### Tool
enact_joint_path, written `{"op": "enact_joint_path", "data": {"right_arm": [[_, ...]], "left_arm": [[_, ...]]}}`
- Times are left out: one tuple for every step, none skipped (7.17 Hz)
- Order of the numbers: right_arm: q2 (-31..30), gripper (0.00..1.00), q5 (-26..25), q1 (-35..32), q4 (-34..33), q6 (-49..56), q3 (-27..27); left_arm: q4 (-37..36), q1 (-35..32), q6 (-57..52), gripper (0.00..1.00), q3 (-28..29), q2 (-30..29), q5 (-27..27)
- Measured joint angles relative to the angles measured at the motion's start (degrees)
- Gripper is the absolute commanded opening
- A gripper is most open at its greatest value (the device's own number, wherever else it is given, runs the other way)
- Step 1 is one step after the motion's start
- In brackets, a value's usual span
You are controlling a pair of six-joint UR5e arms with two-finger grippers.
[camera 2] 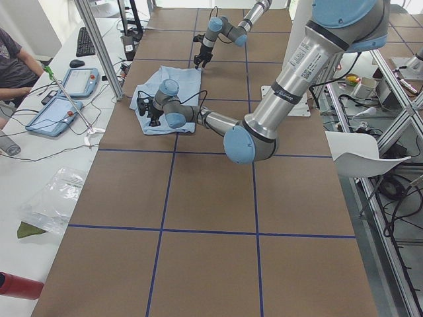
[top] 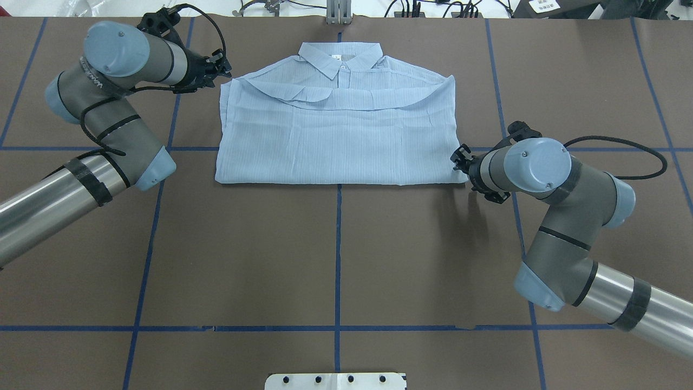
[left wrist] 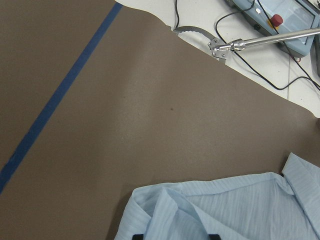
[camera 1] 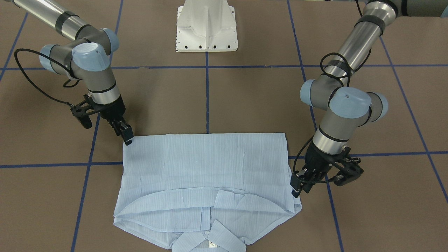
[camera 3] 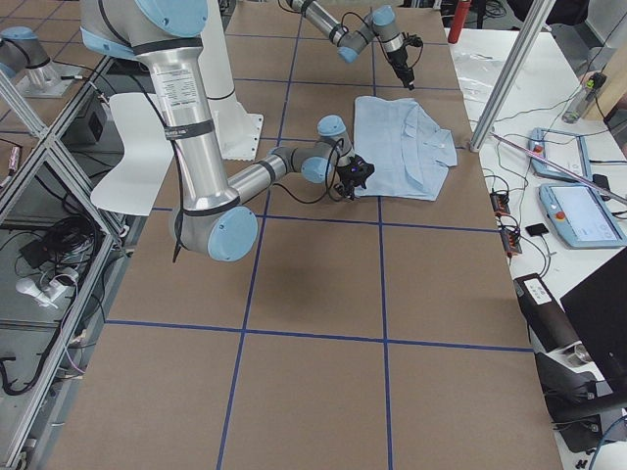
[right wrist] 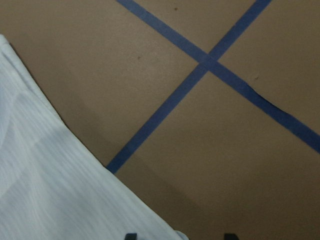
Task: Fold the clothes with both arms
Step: 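Grasp the folded shirt corner with the right gripper and drag it nearer the robot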
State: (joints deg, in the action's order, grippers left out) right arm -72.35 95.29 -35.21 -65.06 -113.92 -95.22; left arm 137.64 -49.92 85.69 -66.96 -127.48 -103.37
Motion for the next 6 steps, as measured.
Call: {"op": "enact_joint_path", "data": {"right_arm": [[0.0, 0.03, 0.0, 0.1, 0.0, -0.1, 0.1], [0.1, 0.00, -0.1, 0.1, 0.0, -0.2, 0.1], [0.1, 0.00, 0.0, 0.1, 0.0, -0.3, 0.1], [0.1, 0.00, 0.0, 0.1, 0.1, -0.4, 0.0], [0.0, 0.00, 0.1, 0.1, 0.0, -0.4, -0.3], [-0.6, 0.00, 0.8, 0.1, 0.0, -0.5, -1.5]], "left_arm": [[0.0, 0.0, 0.0, 0.53, -0.1, 0.1, 0.0], [0.0, 0.0, 0.0, 0.53, -0.2, 0.2, 0.0], [0.0, 0.0, 0.0, 0.53, -0.4, 0.5, 0.0], [0.0, 0.0, 0.0, 0.53, -0.7, 0.8, 0.0], [0.0, 0.0, 0.0, 0.53, -0.9, 0.9, 0.0], [0.0, 0.0, 0.0, 0.53, -1.0, 0.9, 0.0]]}}
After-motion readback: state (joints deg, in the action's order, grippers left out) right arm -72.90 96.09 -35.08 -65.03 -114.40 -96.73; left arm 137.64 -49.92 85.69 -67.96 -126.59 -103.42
